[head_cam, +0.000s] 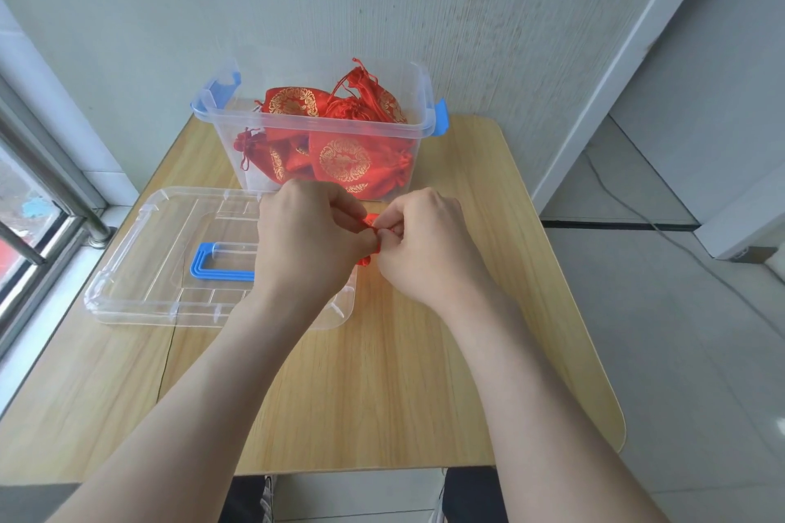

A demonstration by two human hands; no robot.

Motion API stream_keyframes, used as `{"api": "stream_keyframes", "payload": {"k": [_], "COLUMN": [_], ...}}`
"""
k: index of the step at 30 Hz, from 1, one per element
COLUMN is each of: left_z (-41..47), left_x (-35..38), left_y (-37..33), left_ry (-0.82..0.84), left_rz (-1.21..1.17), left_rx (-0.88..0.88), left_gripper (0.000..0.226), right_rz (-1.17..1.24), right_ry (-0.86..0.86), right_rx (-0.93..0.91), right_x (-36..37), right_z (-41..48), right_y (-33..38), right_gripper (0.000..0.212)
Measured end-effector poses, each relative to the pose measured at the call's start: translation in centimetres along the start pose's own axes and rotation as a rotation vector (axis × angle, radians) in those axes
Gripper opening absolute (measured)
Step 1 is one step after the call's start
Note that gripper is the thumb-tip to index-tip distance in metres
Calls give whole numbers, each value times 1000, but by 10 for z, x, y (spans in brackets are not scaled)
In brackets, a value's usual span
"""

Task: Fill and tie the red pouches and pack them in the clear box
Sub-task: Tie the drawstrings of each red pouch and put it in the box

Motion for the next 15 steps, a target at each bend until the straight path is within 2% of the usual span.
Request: {"api": "stream_keyframes", "payload": {"k": [2,5,10,13,15], "left_z": [1,2,5,6,8], "left_x": [2,6,7,4,2], "left_y": [-1,-1,-1,0,2], "left_ry": [15,76,111,103,90], "left_rz": [31,50,12,-61,-65], "left_rx": [70,166,209,178,174], "left_gripper": [18,21,27,28,22], "right_rz": [23,166,628,948,1076], "right_ry": [11,95,207,279,308], "right_rx": [44,220,533,675,721], "right_x": [-1,-4,2,9,10], "right_z": [-1,-2,-4,-6,-7], "right_y": [-1,-9,-27,-29,-28], "right_gripper": [23,24,9,10,10]}}
Point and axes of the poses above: each hand's wrist, its own z-axis towards the middle knuckle, its own x-axis out of the palm, y = z × x, the point moved 5 cm from there along z, towards the middle knuckle, and after that the axes turned 3 degrees about z, right-handed, at the moved point
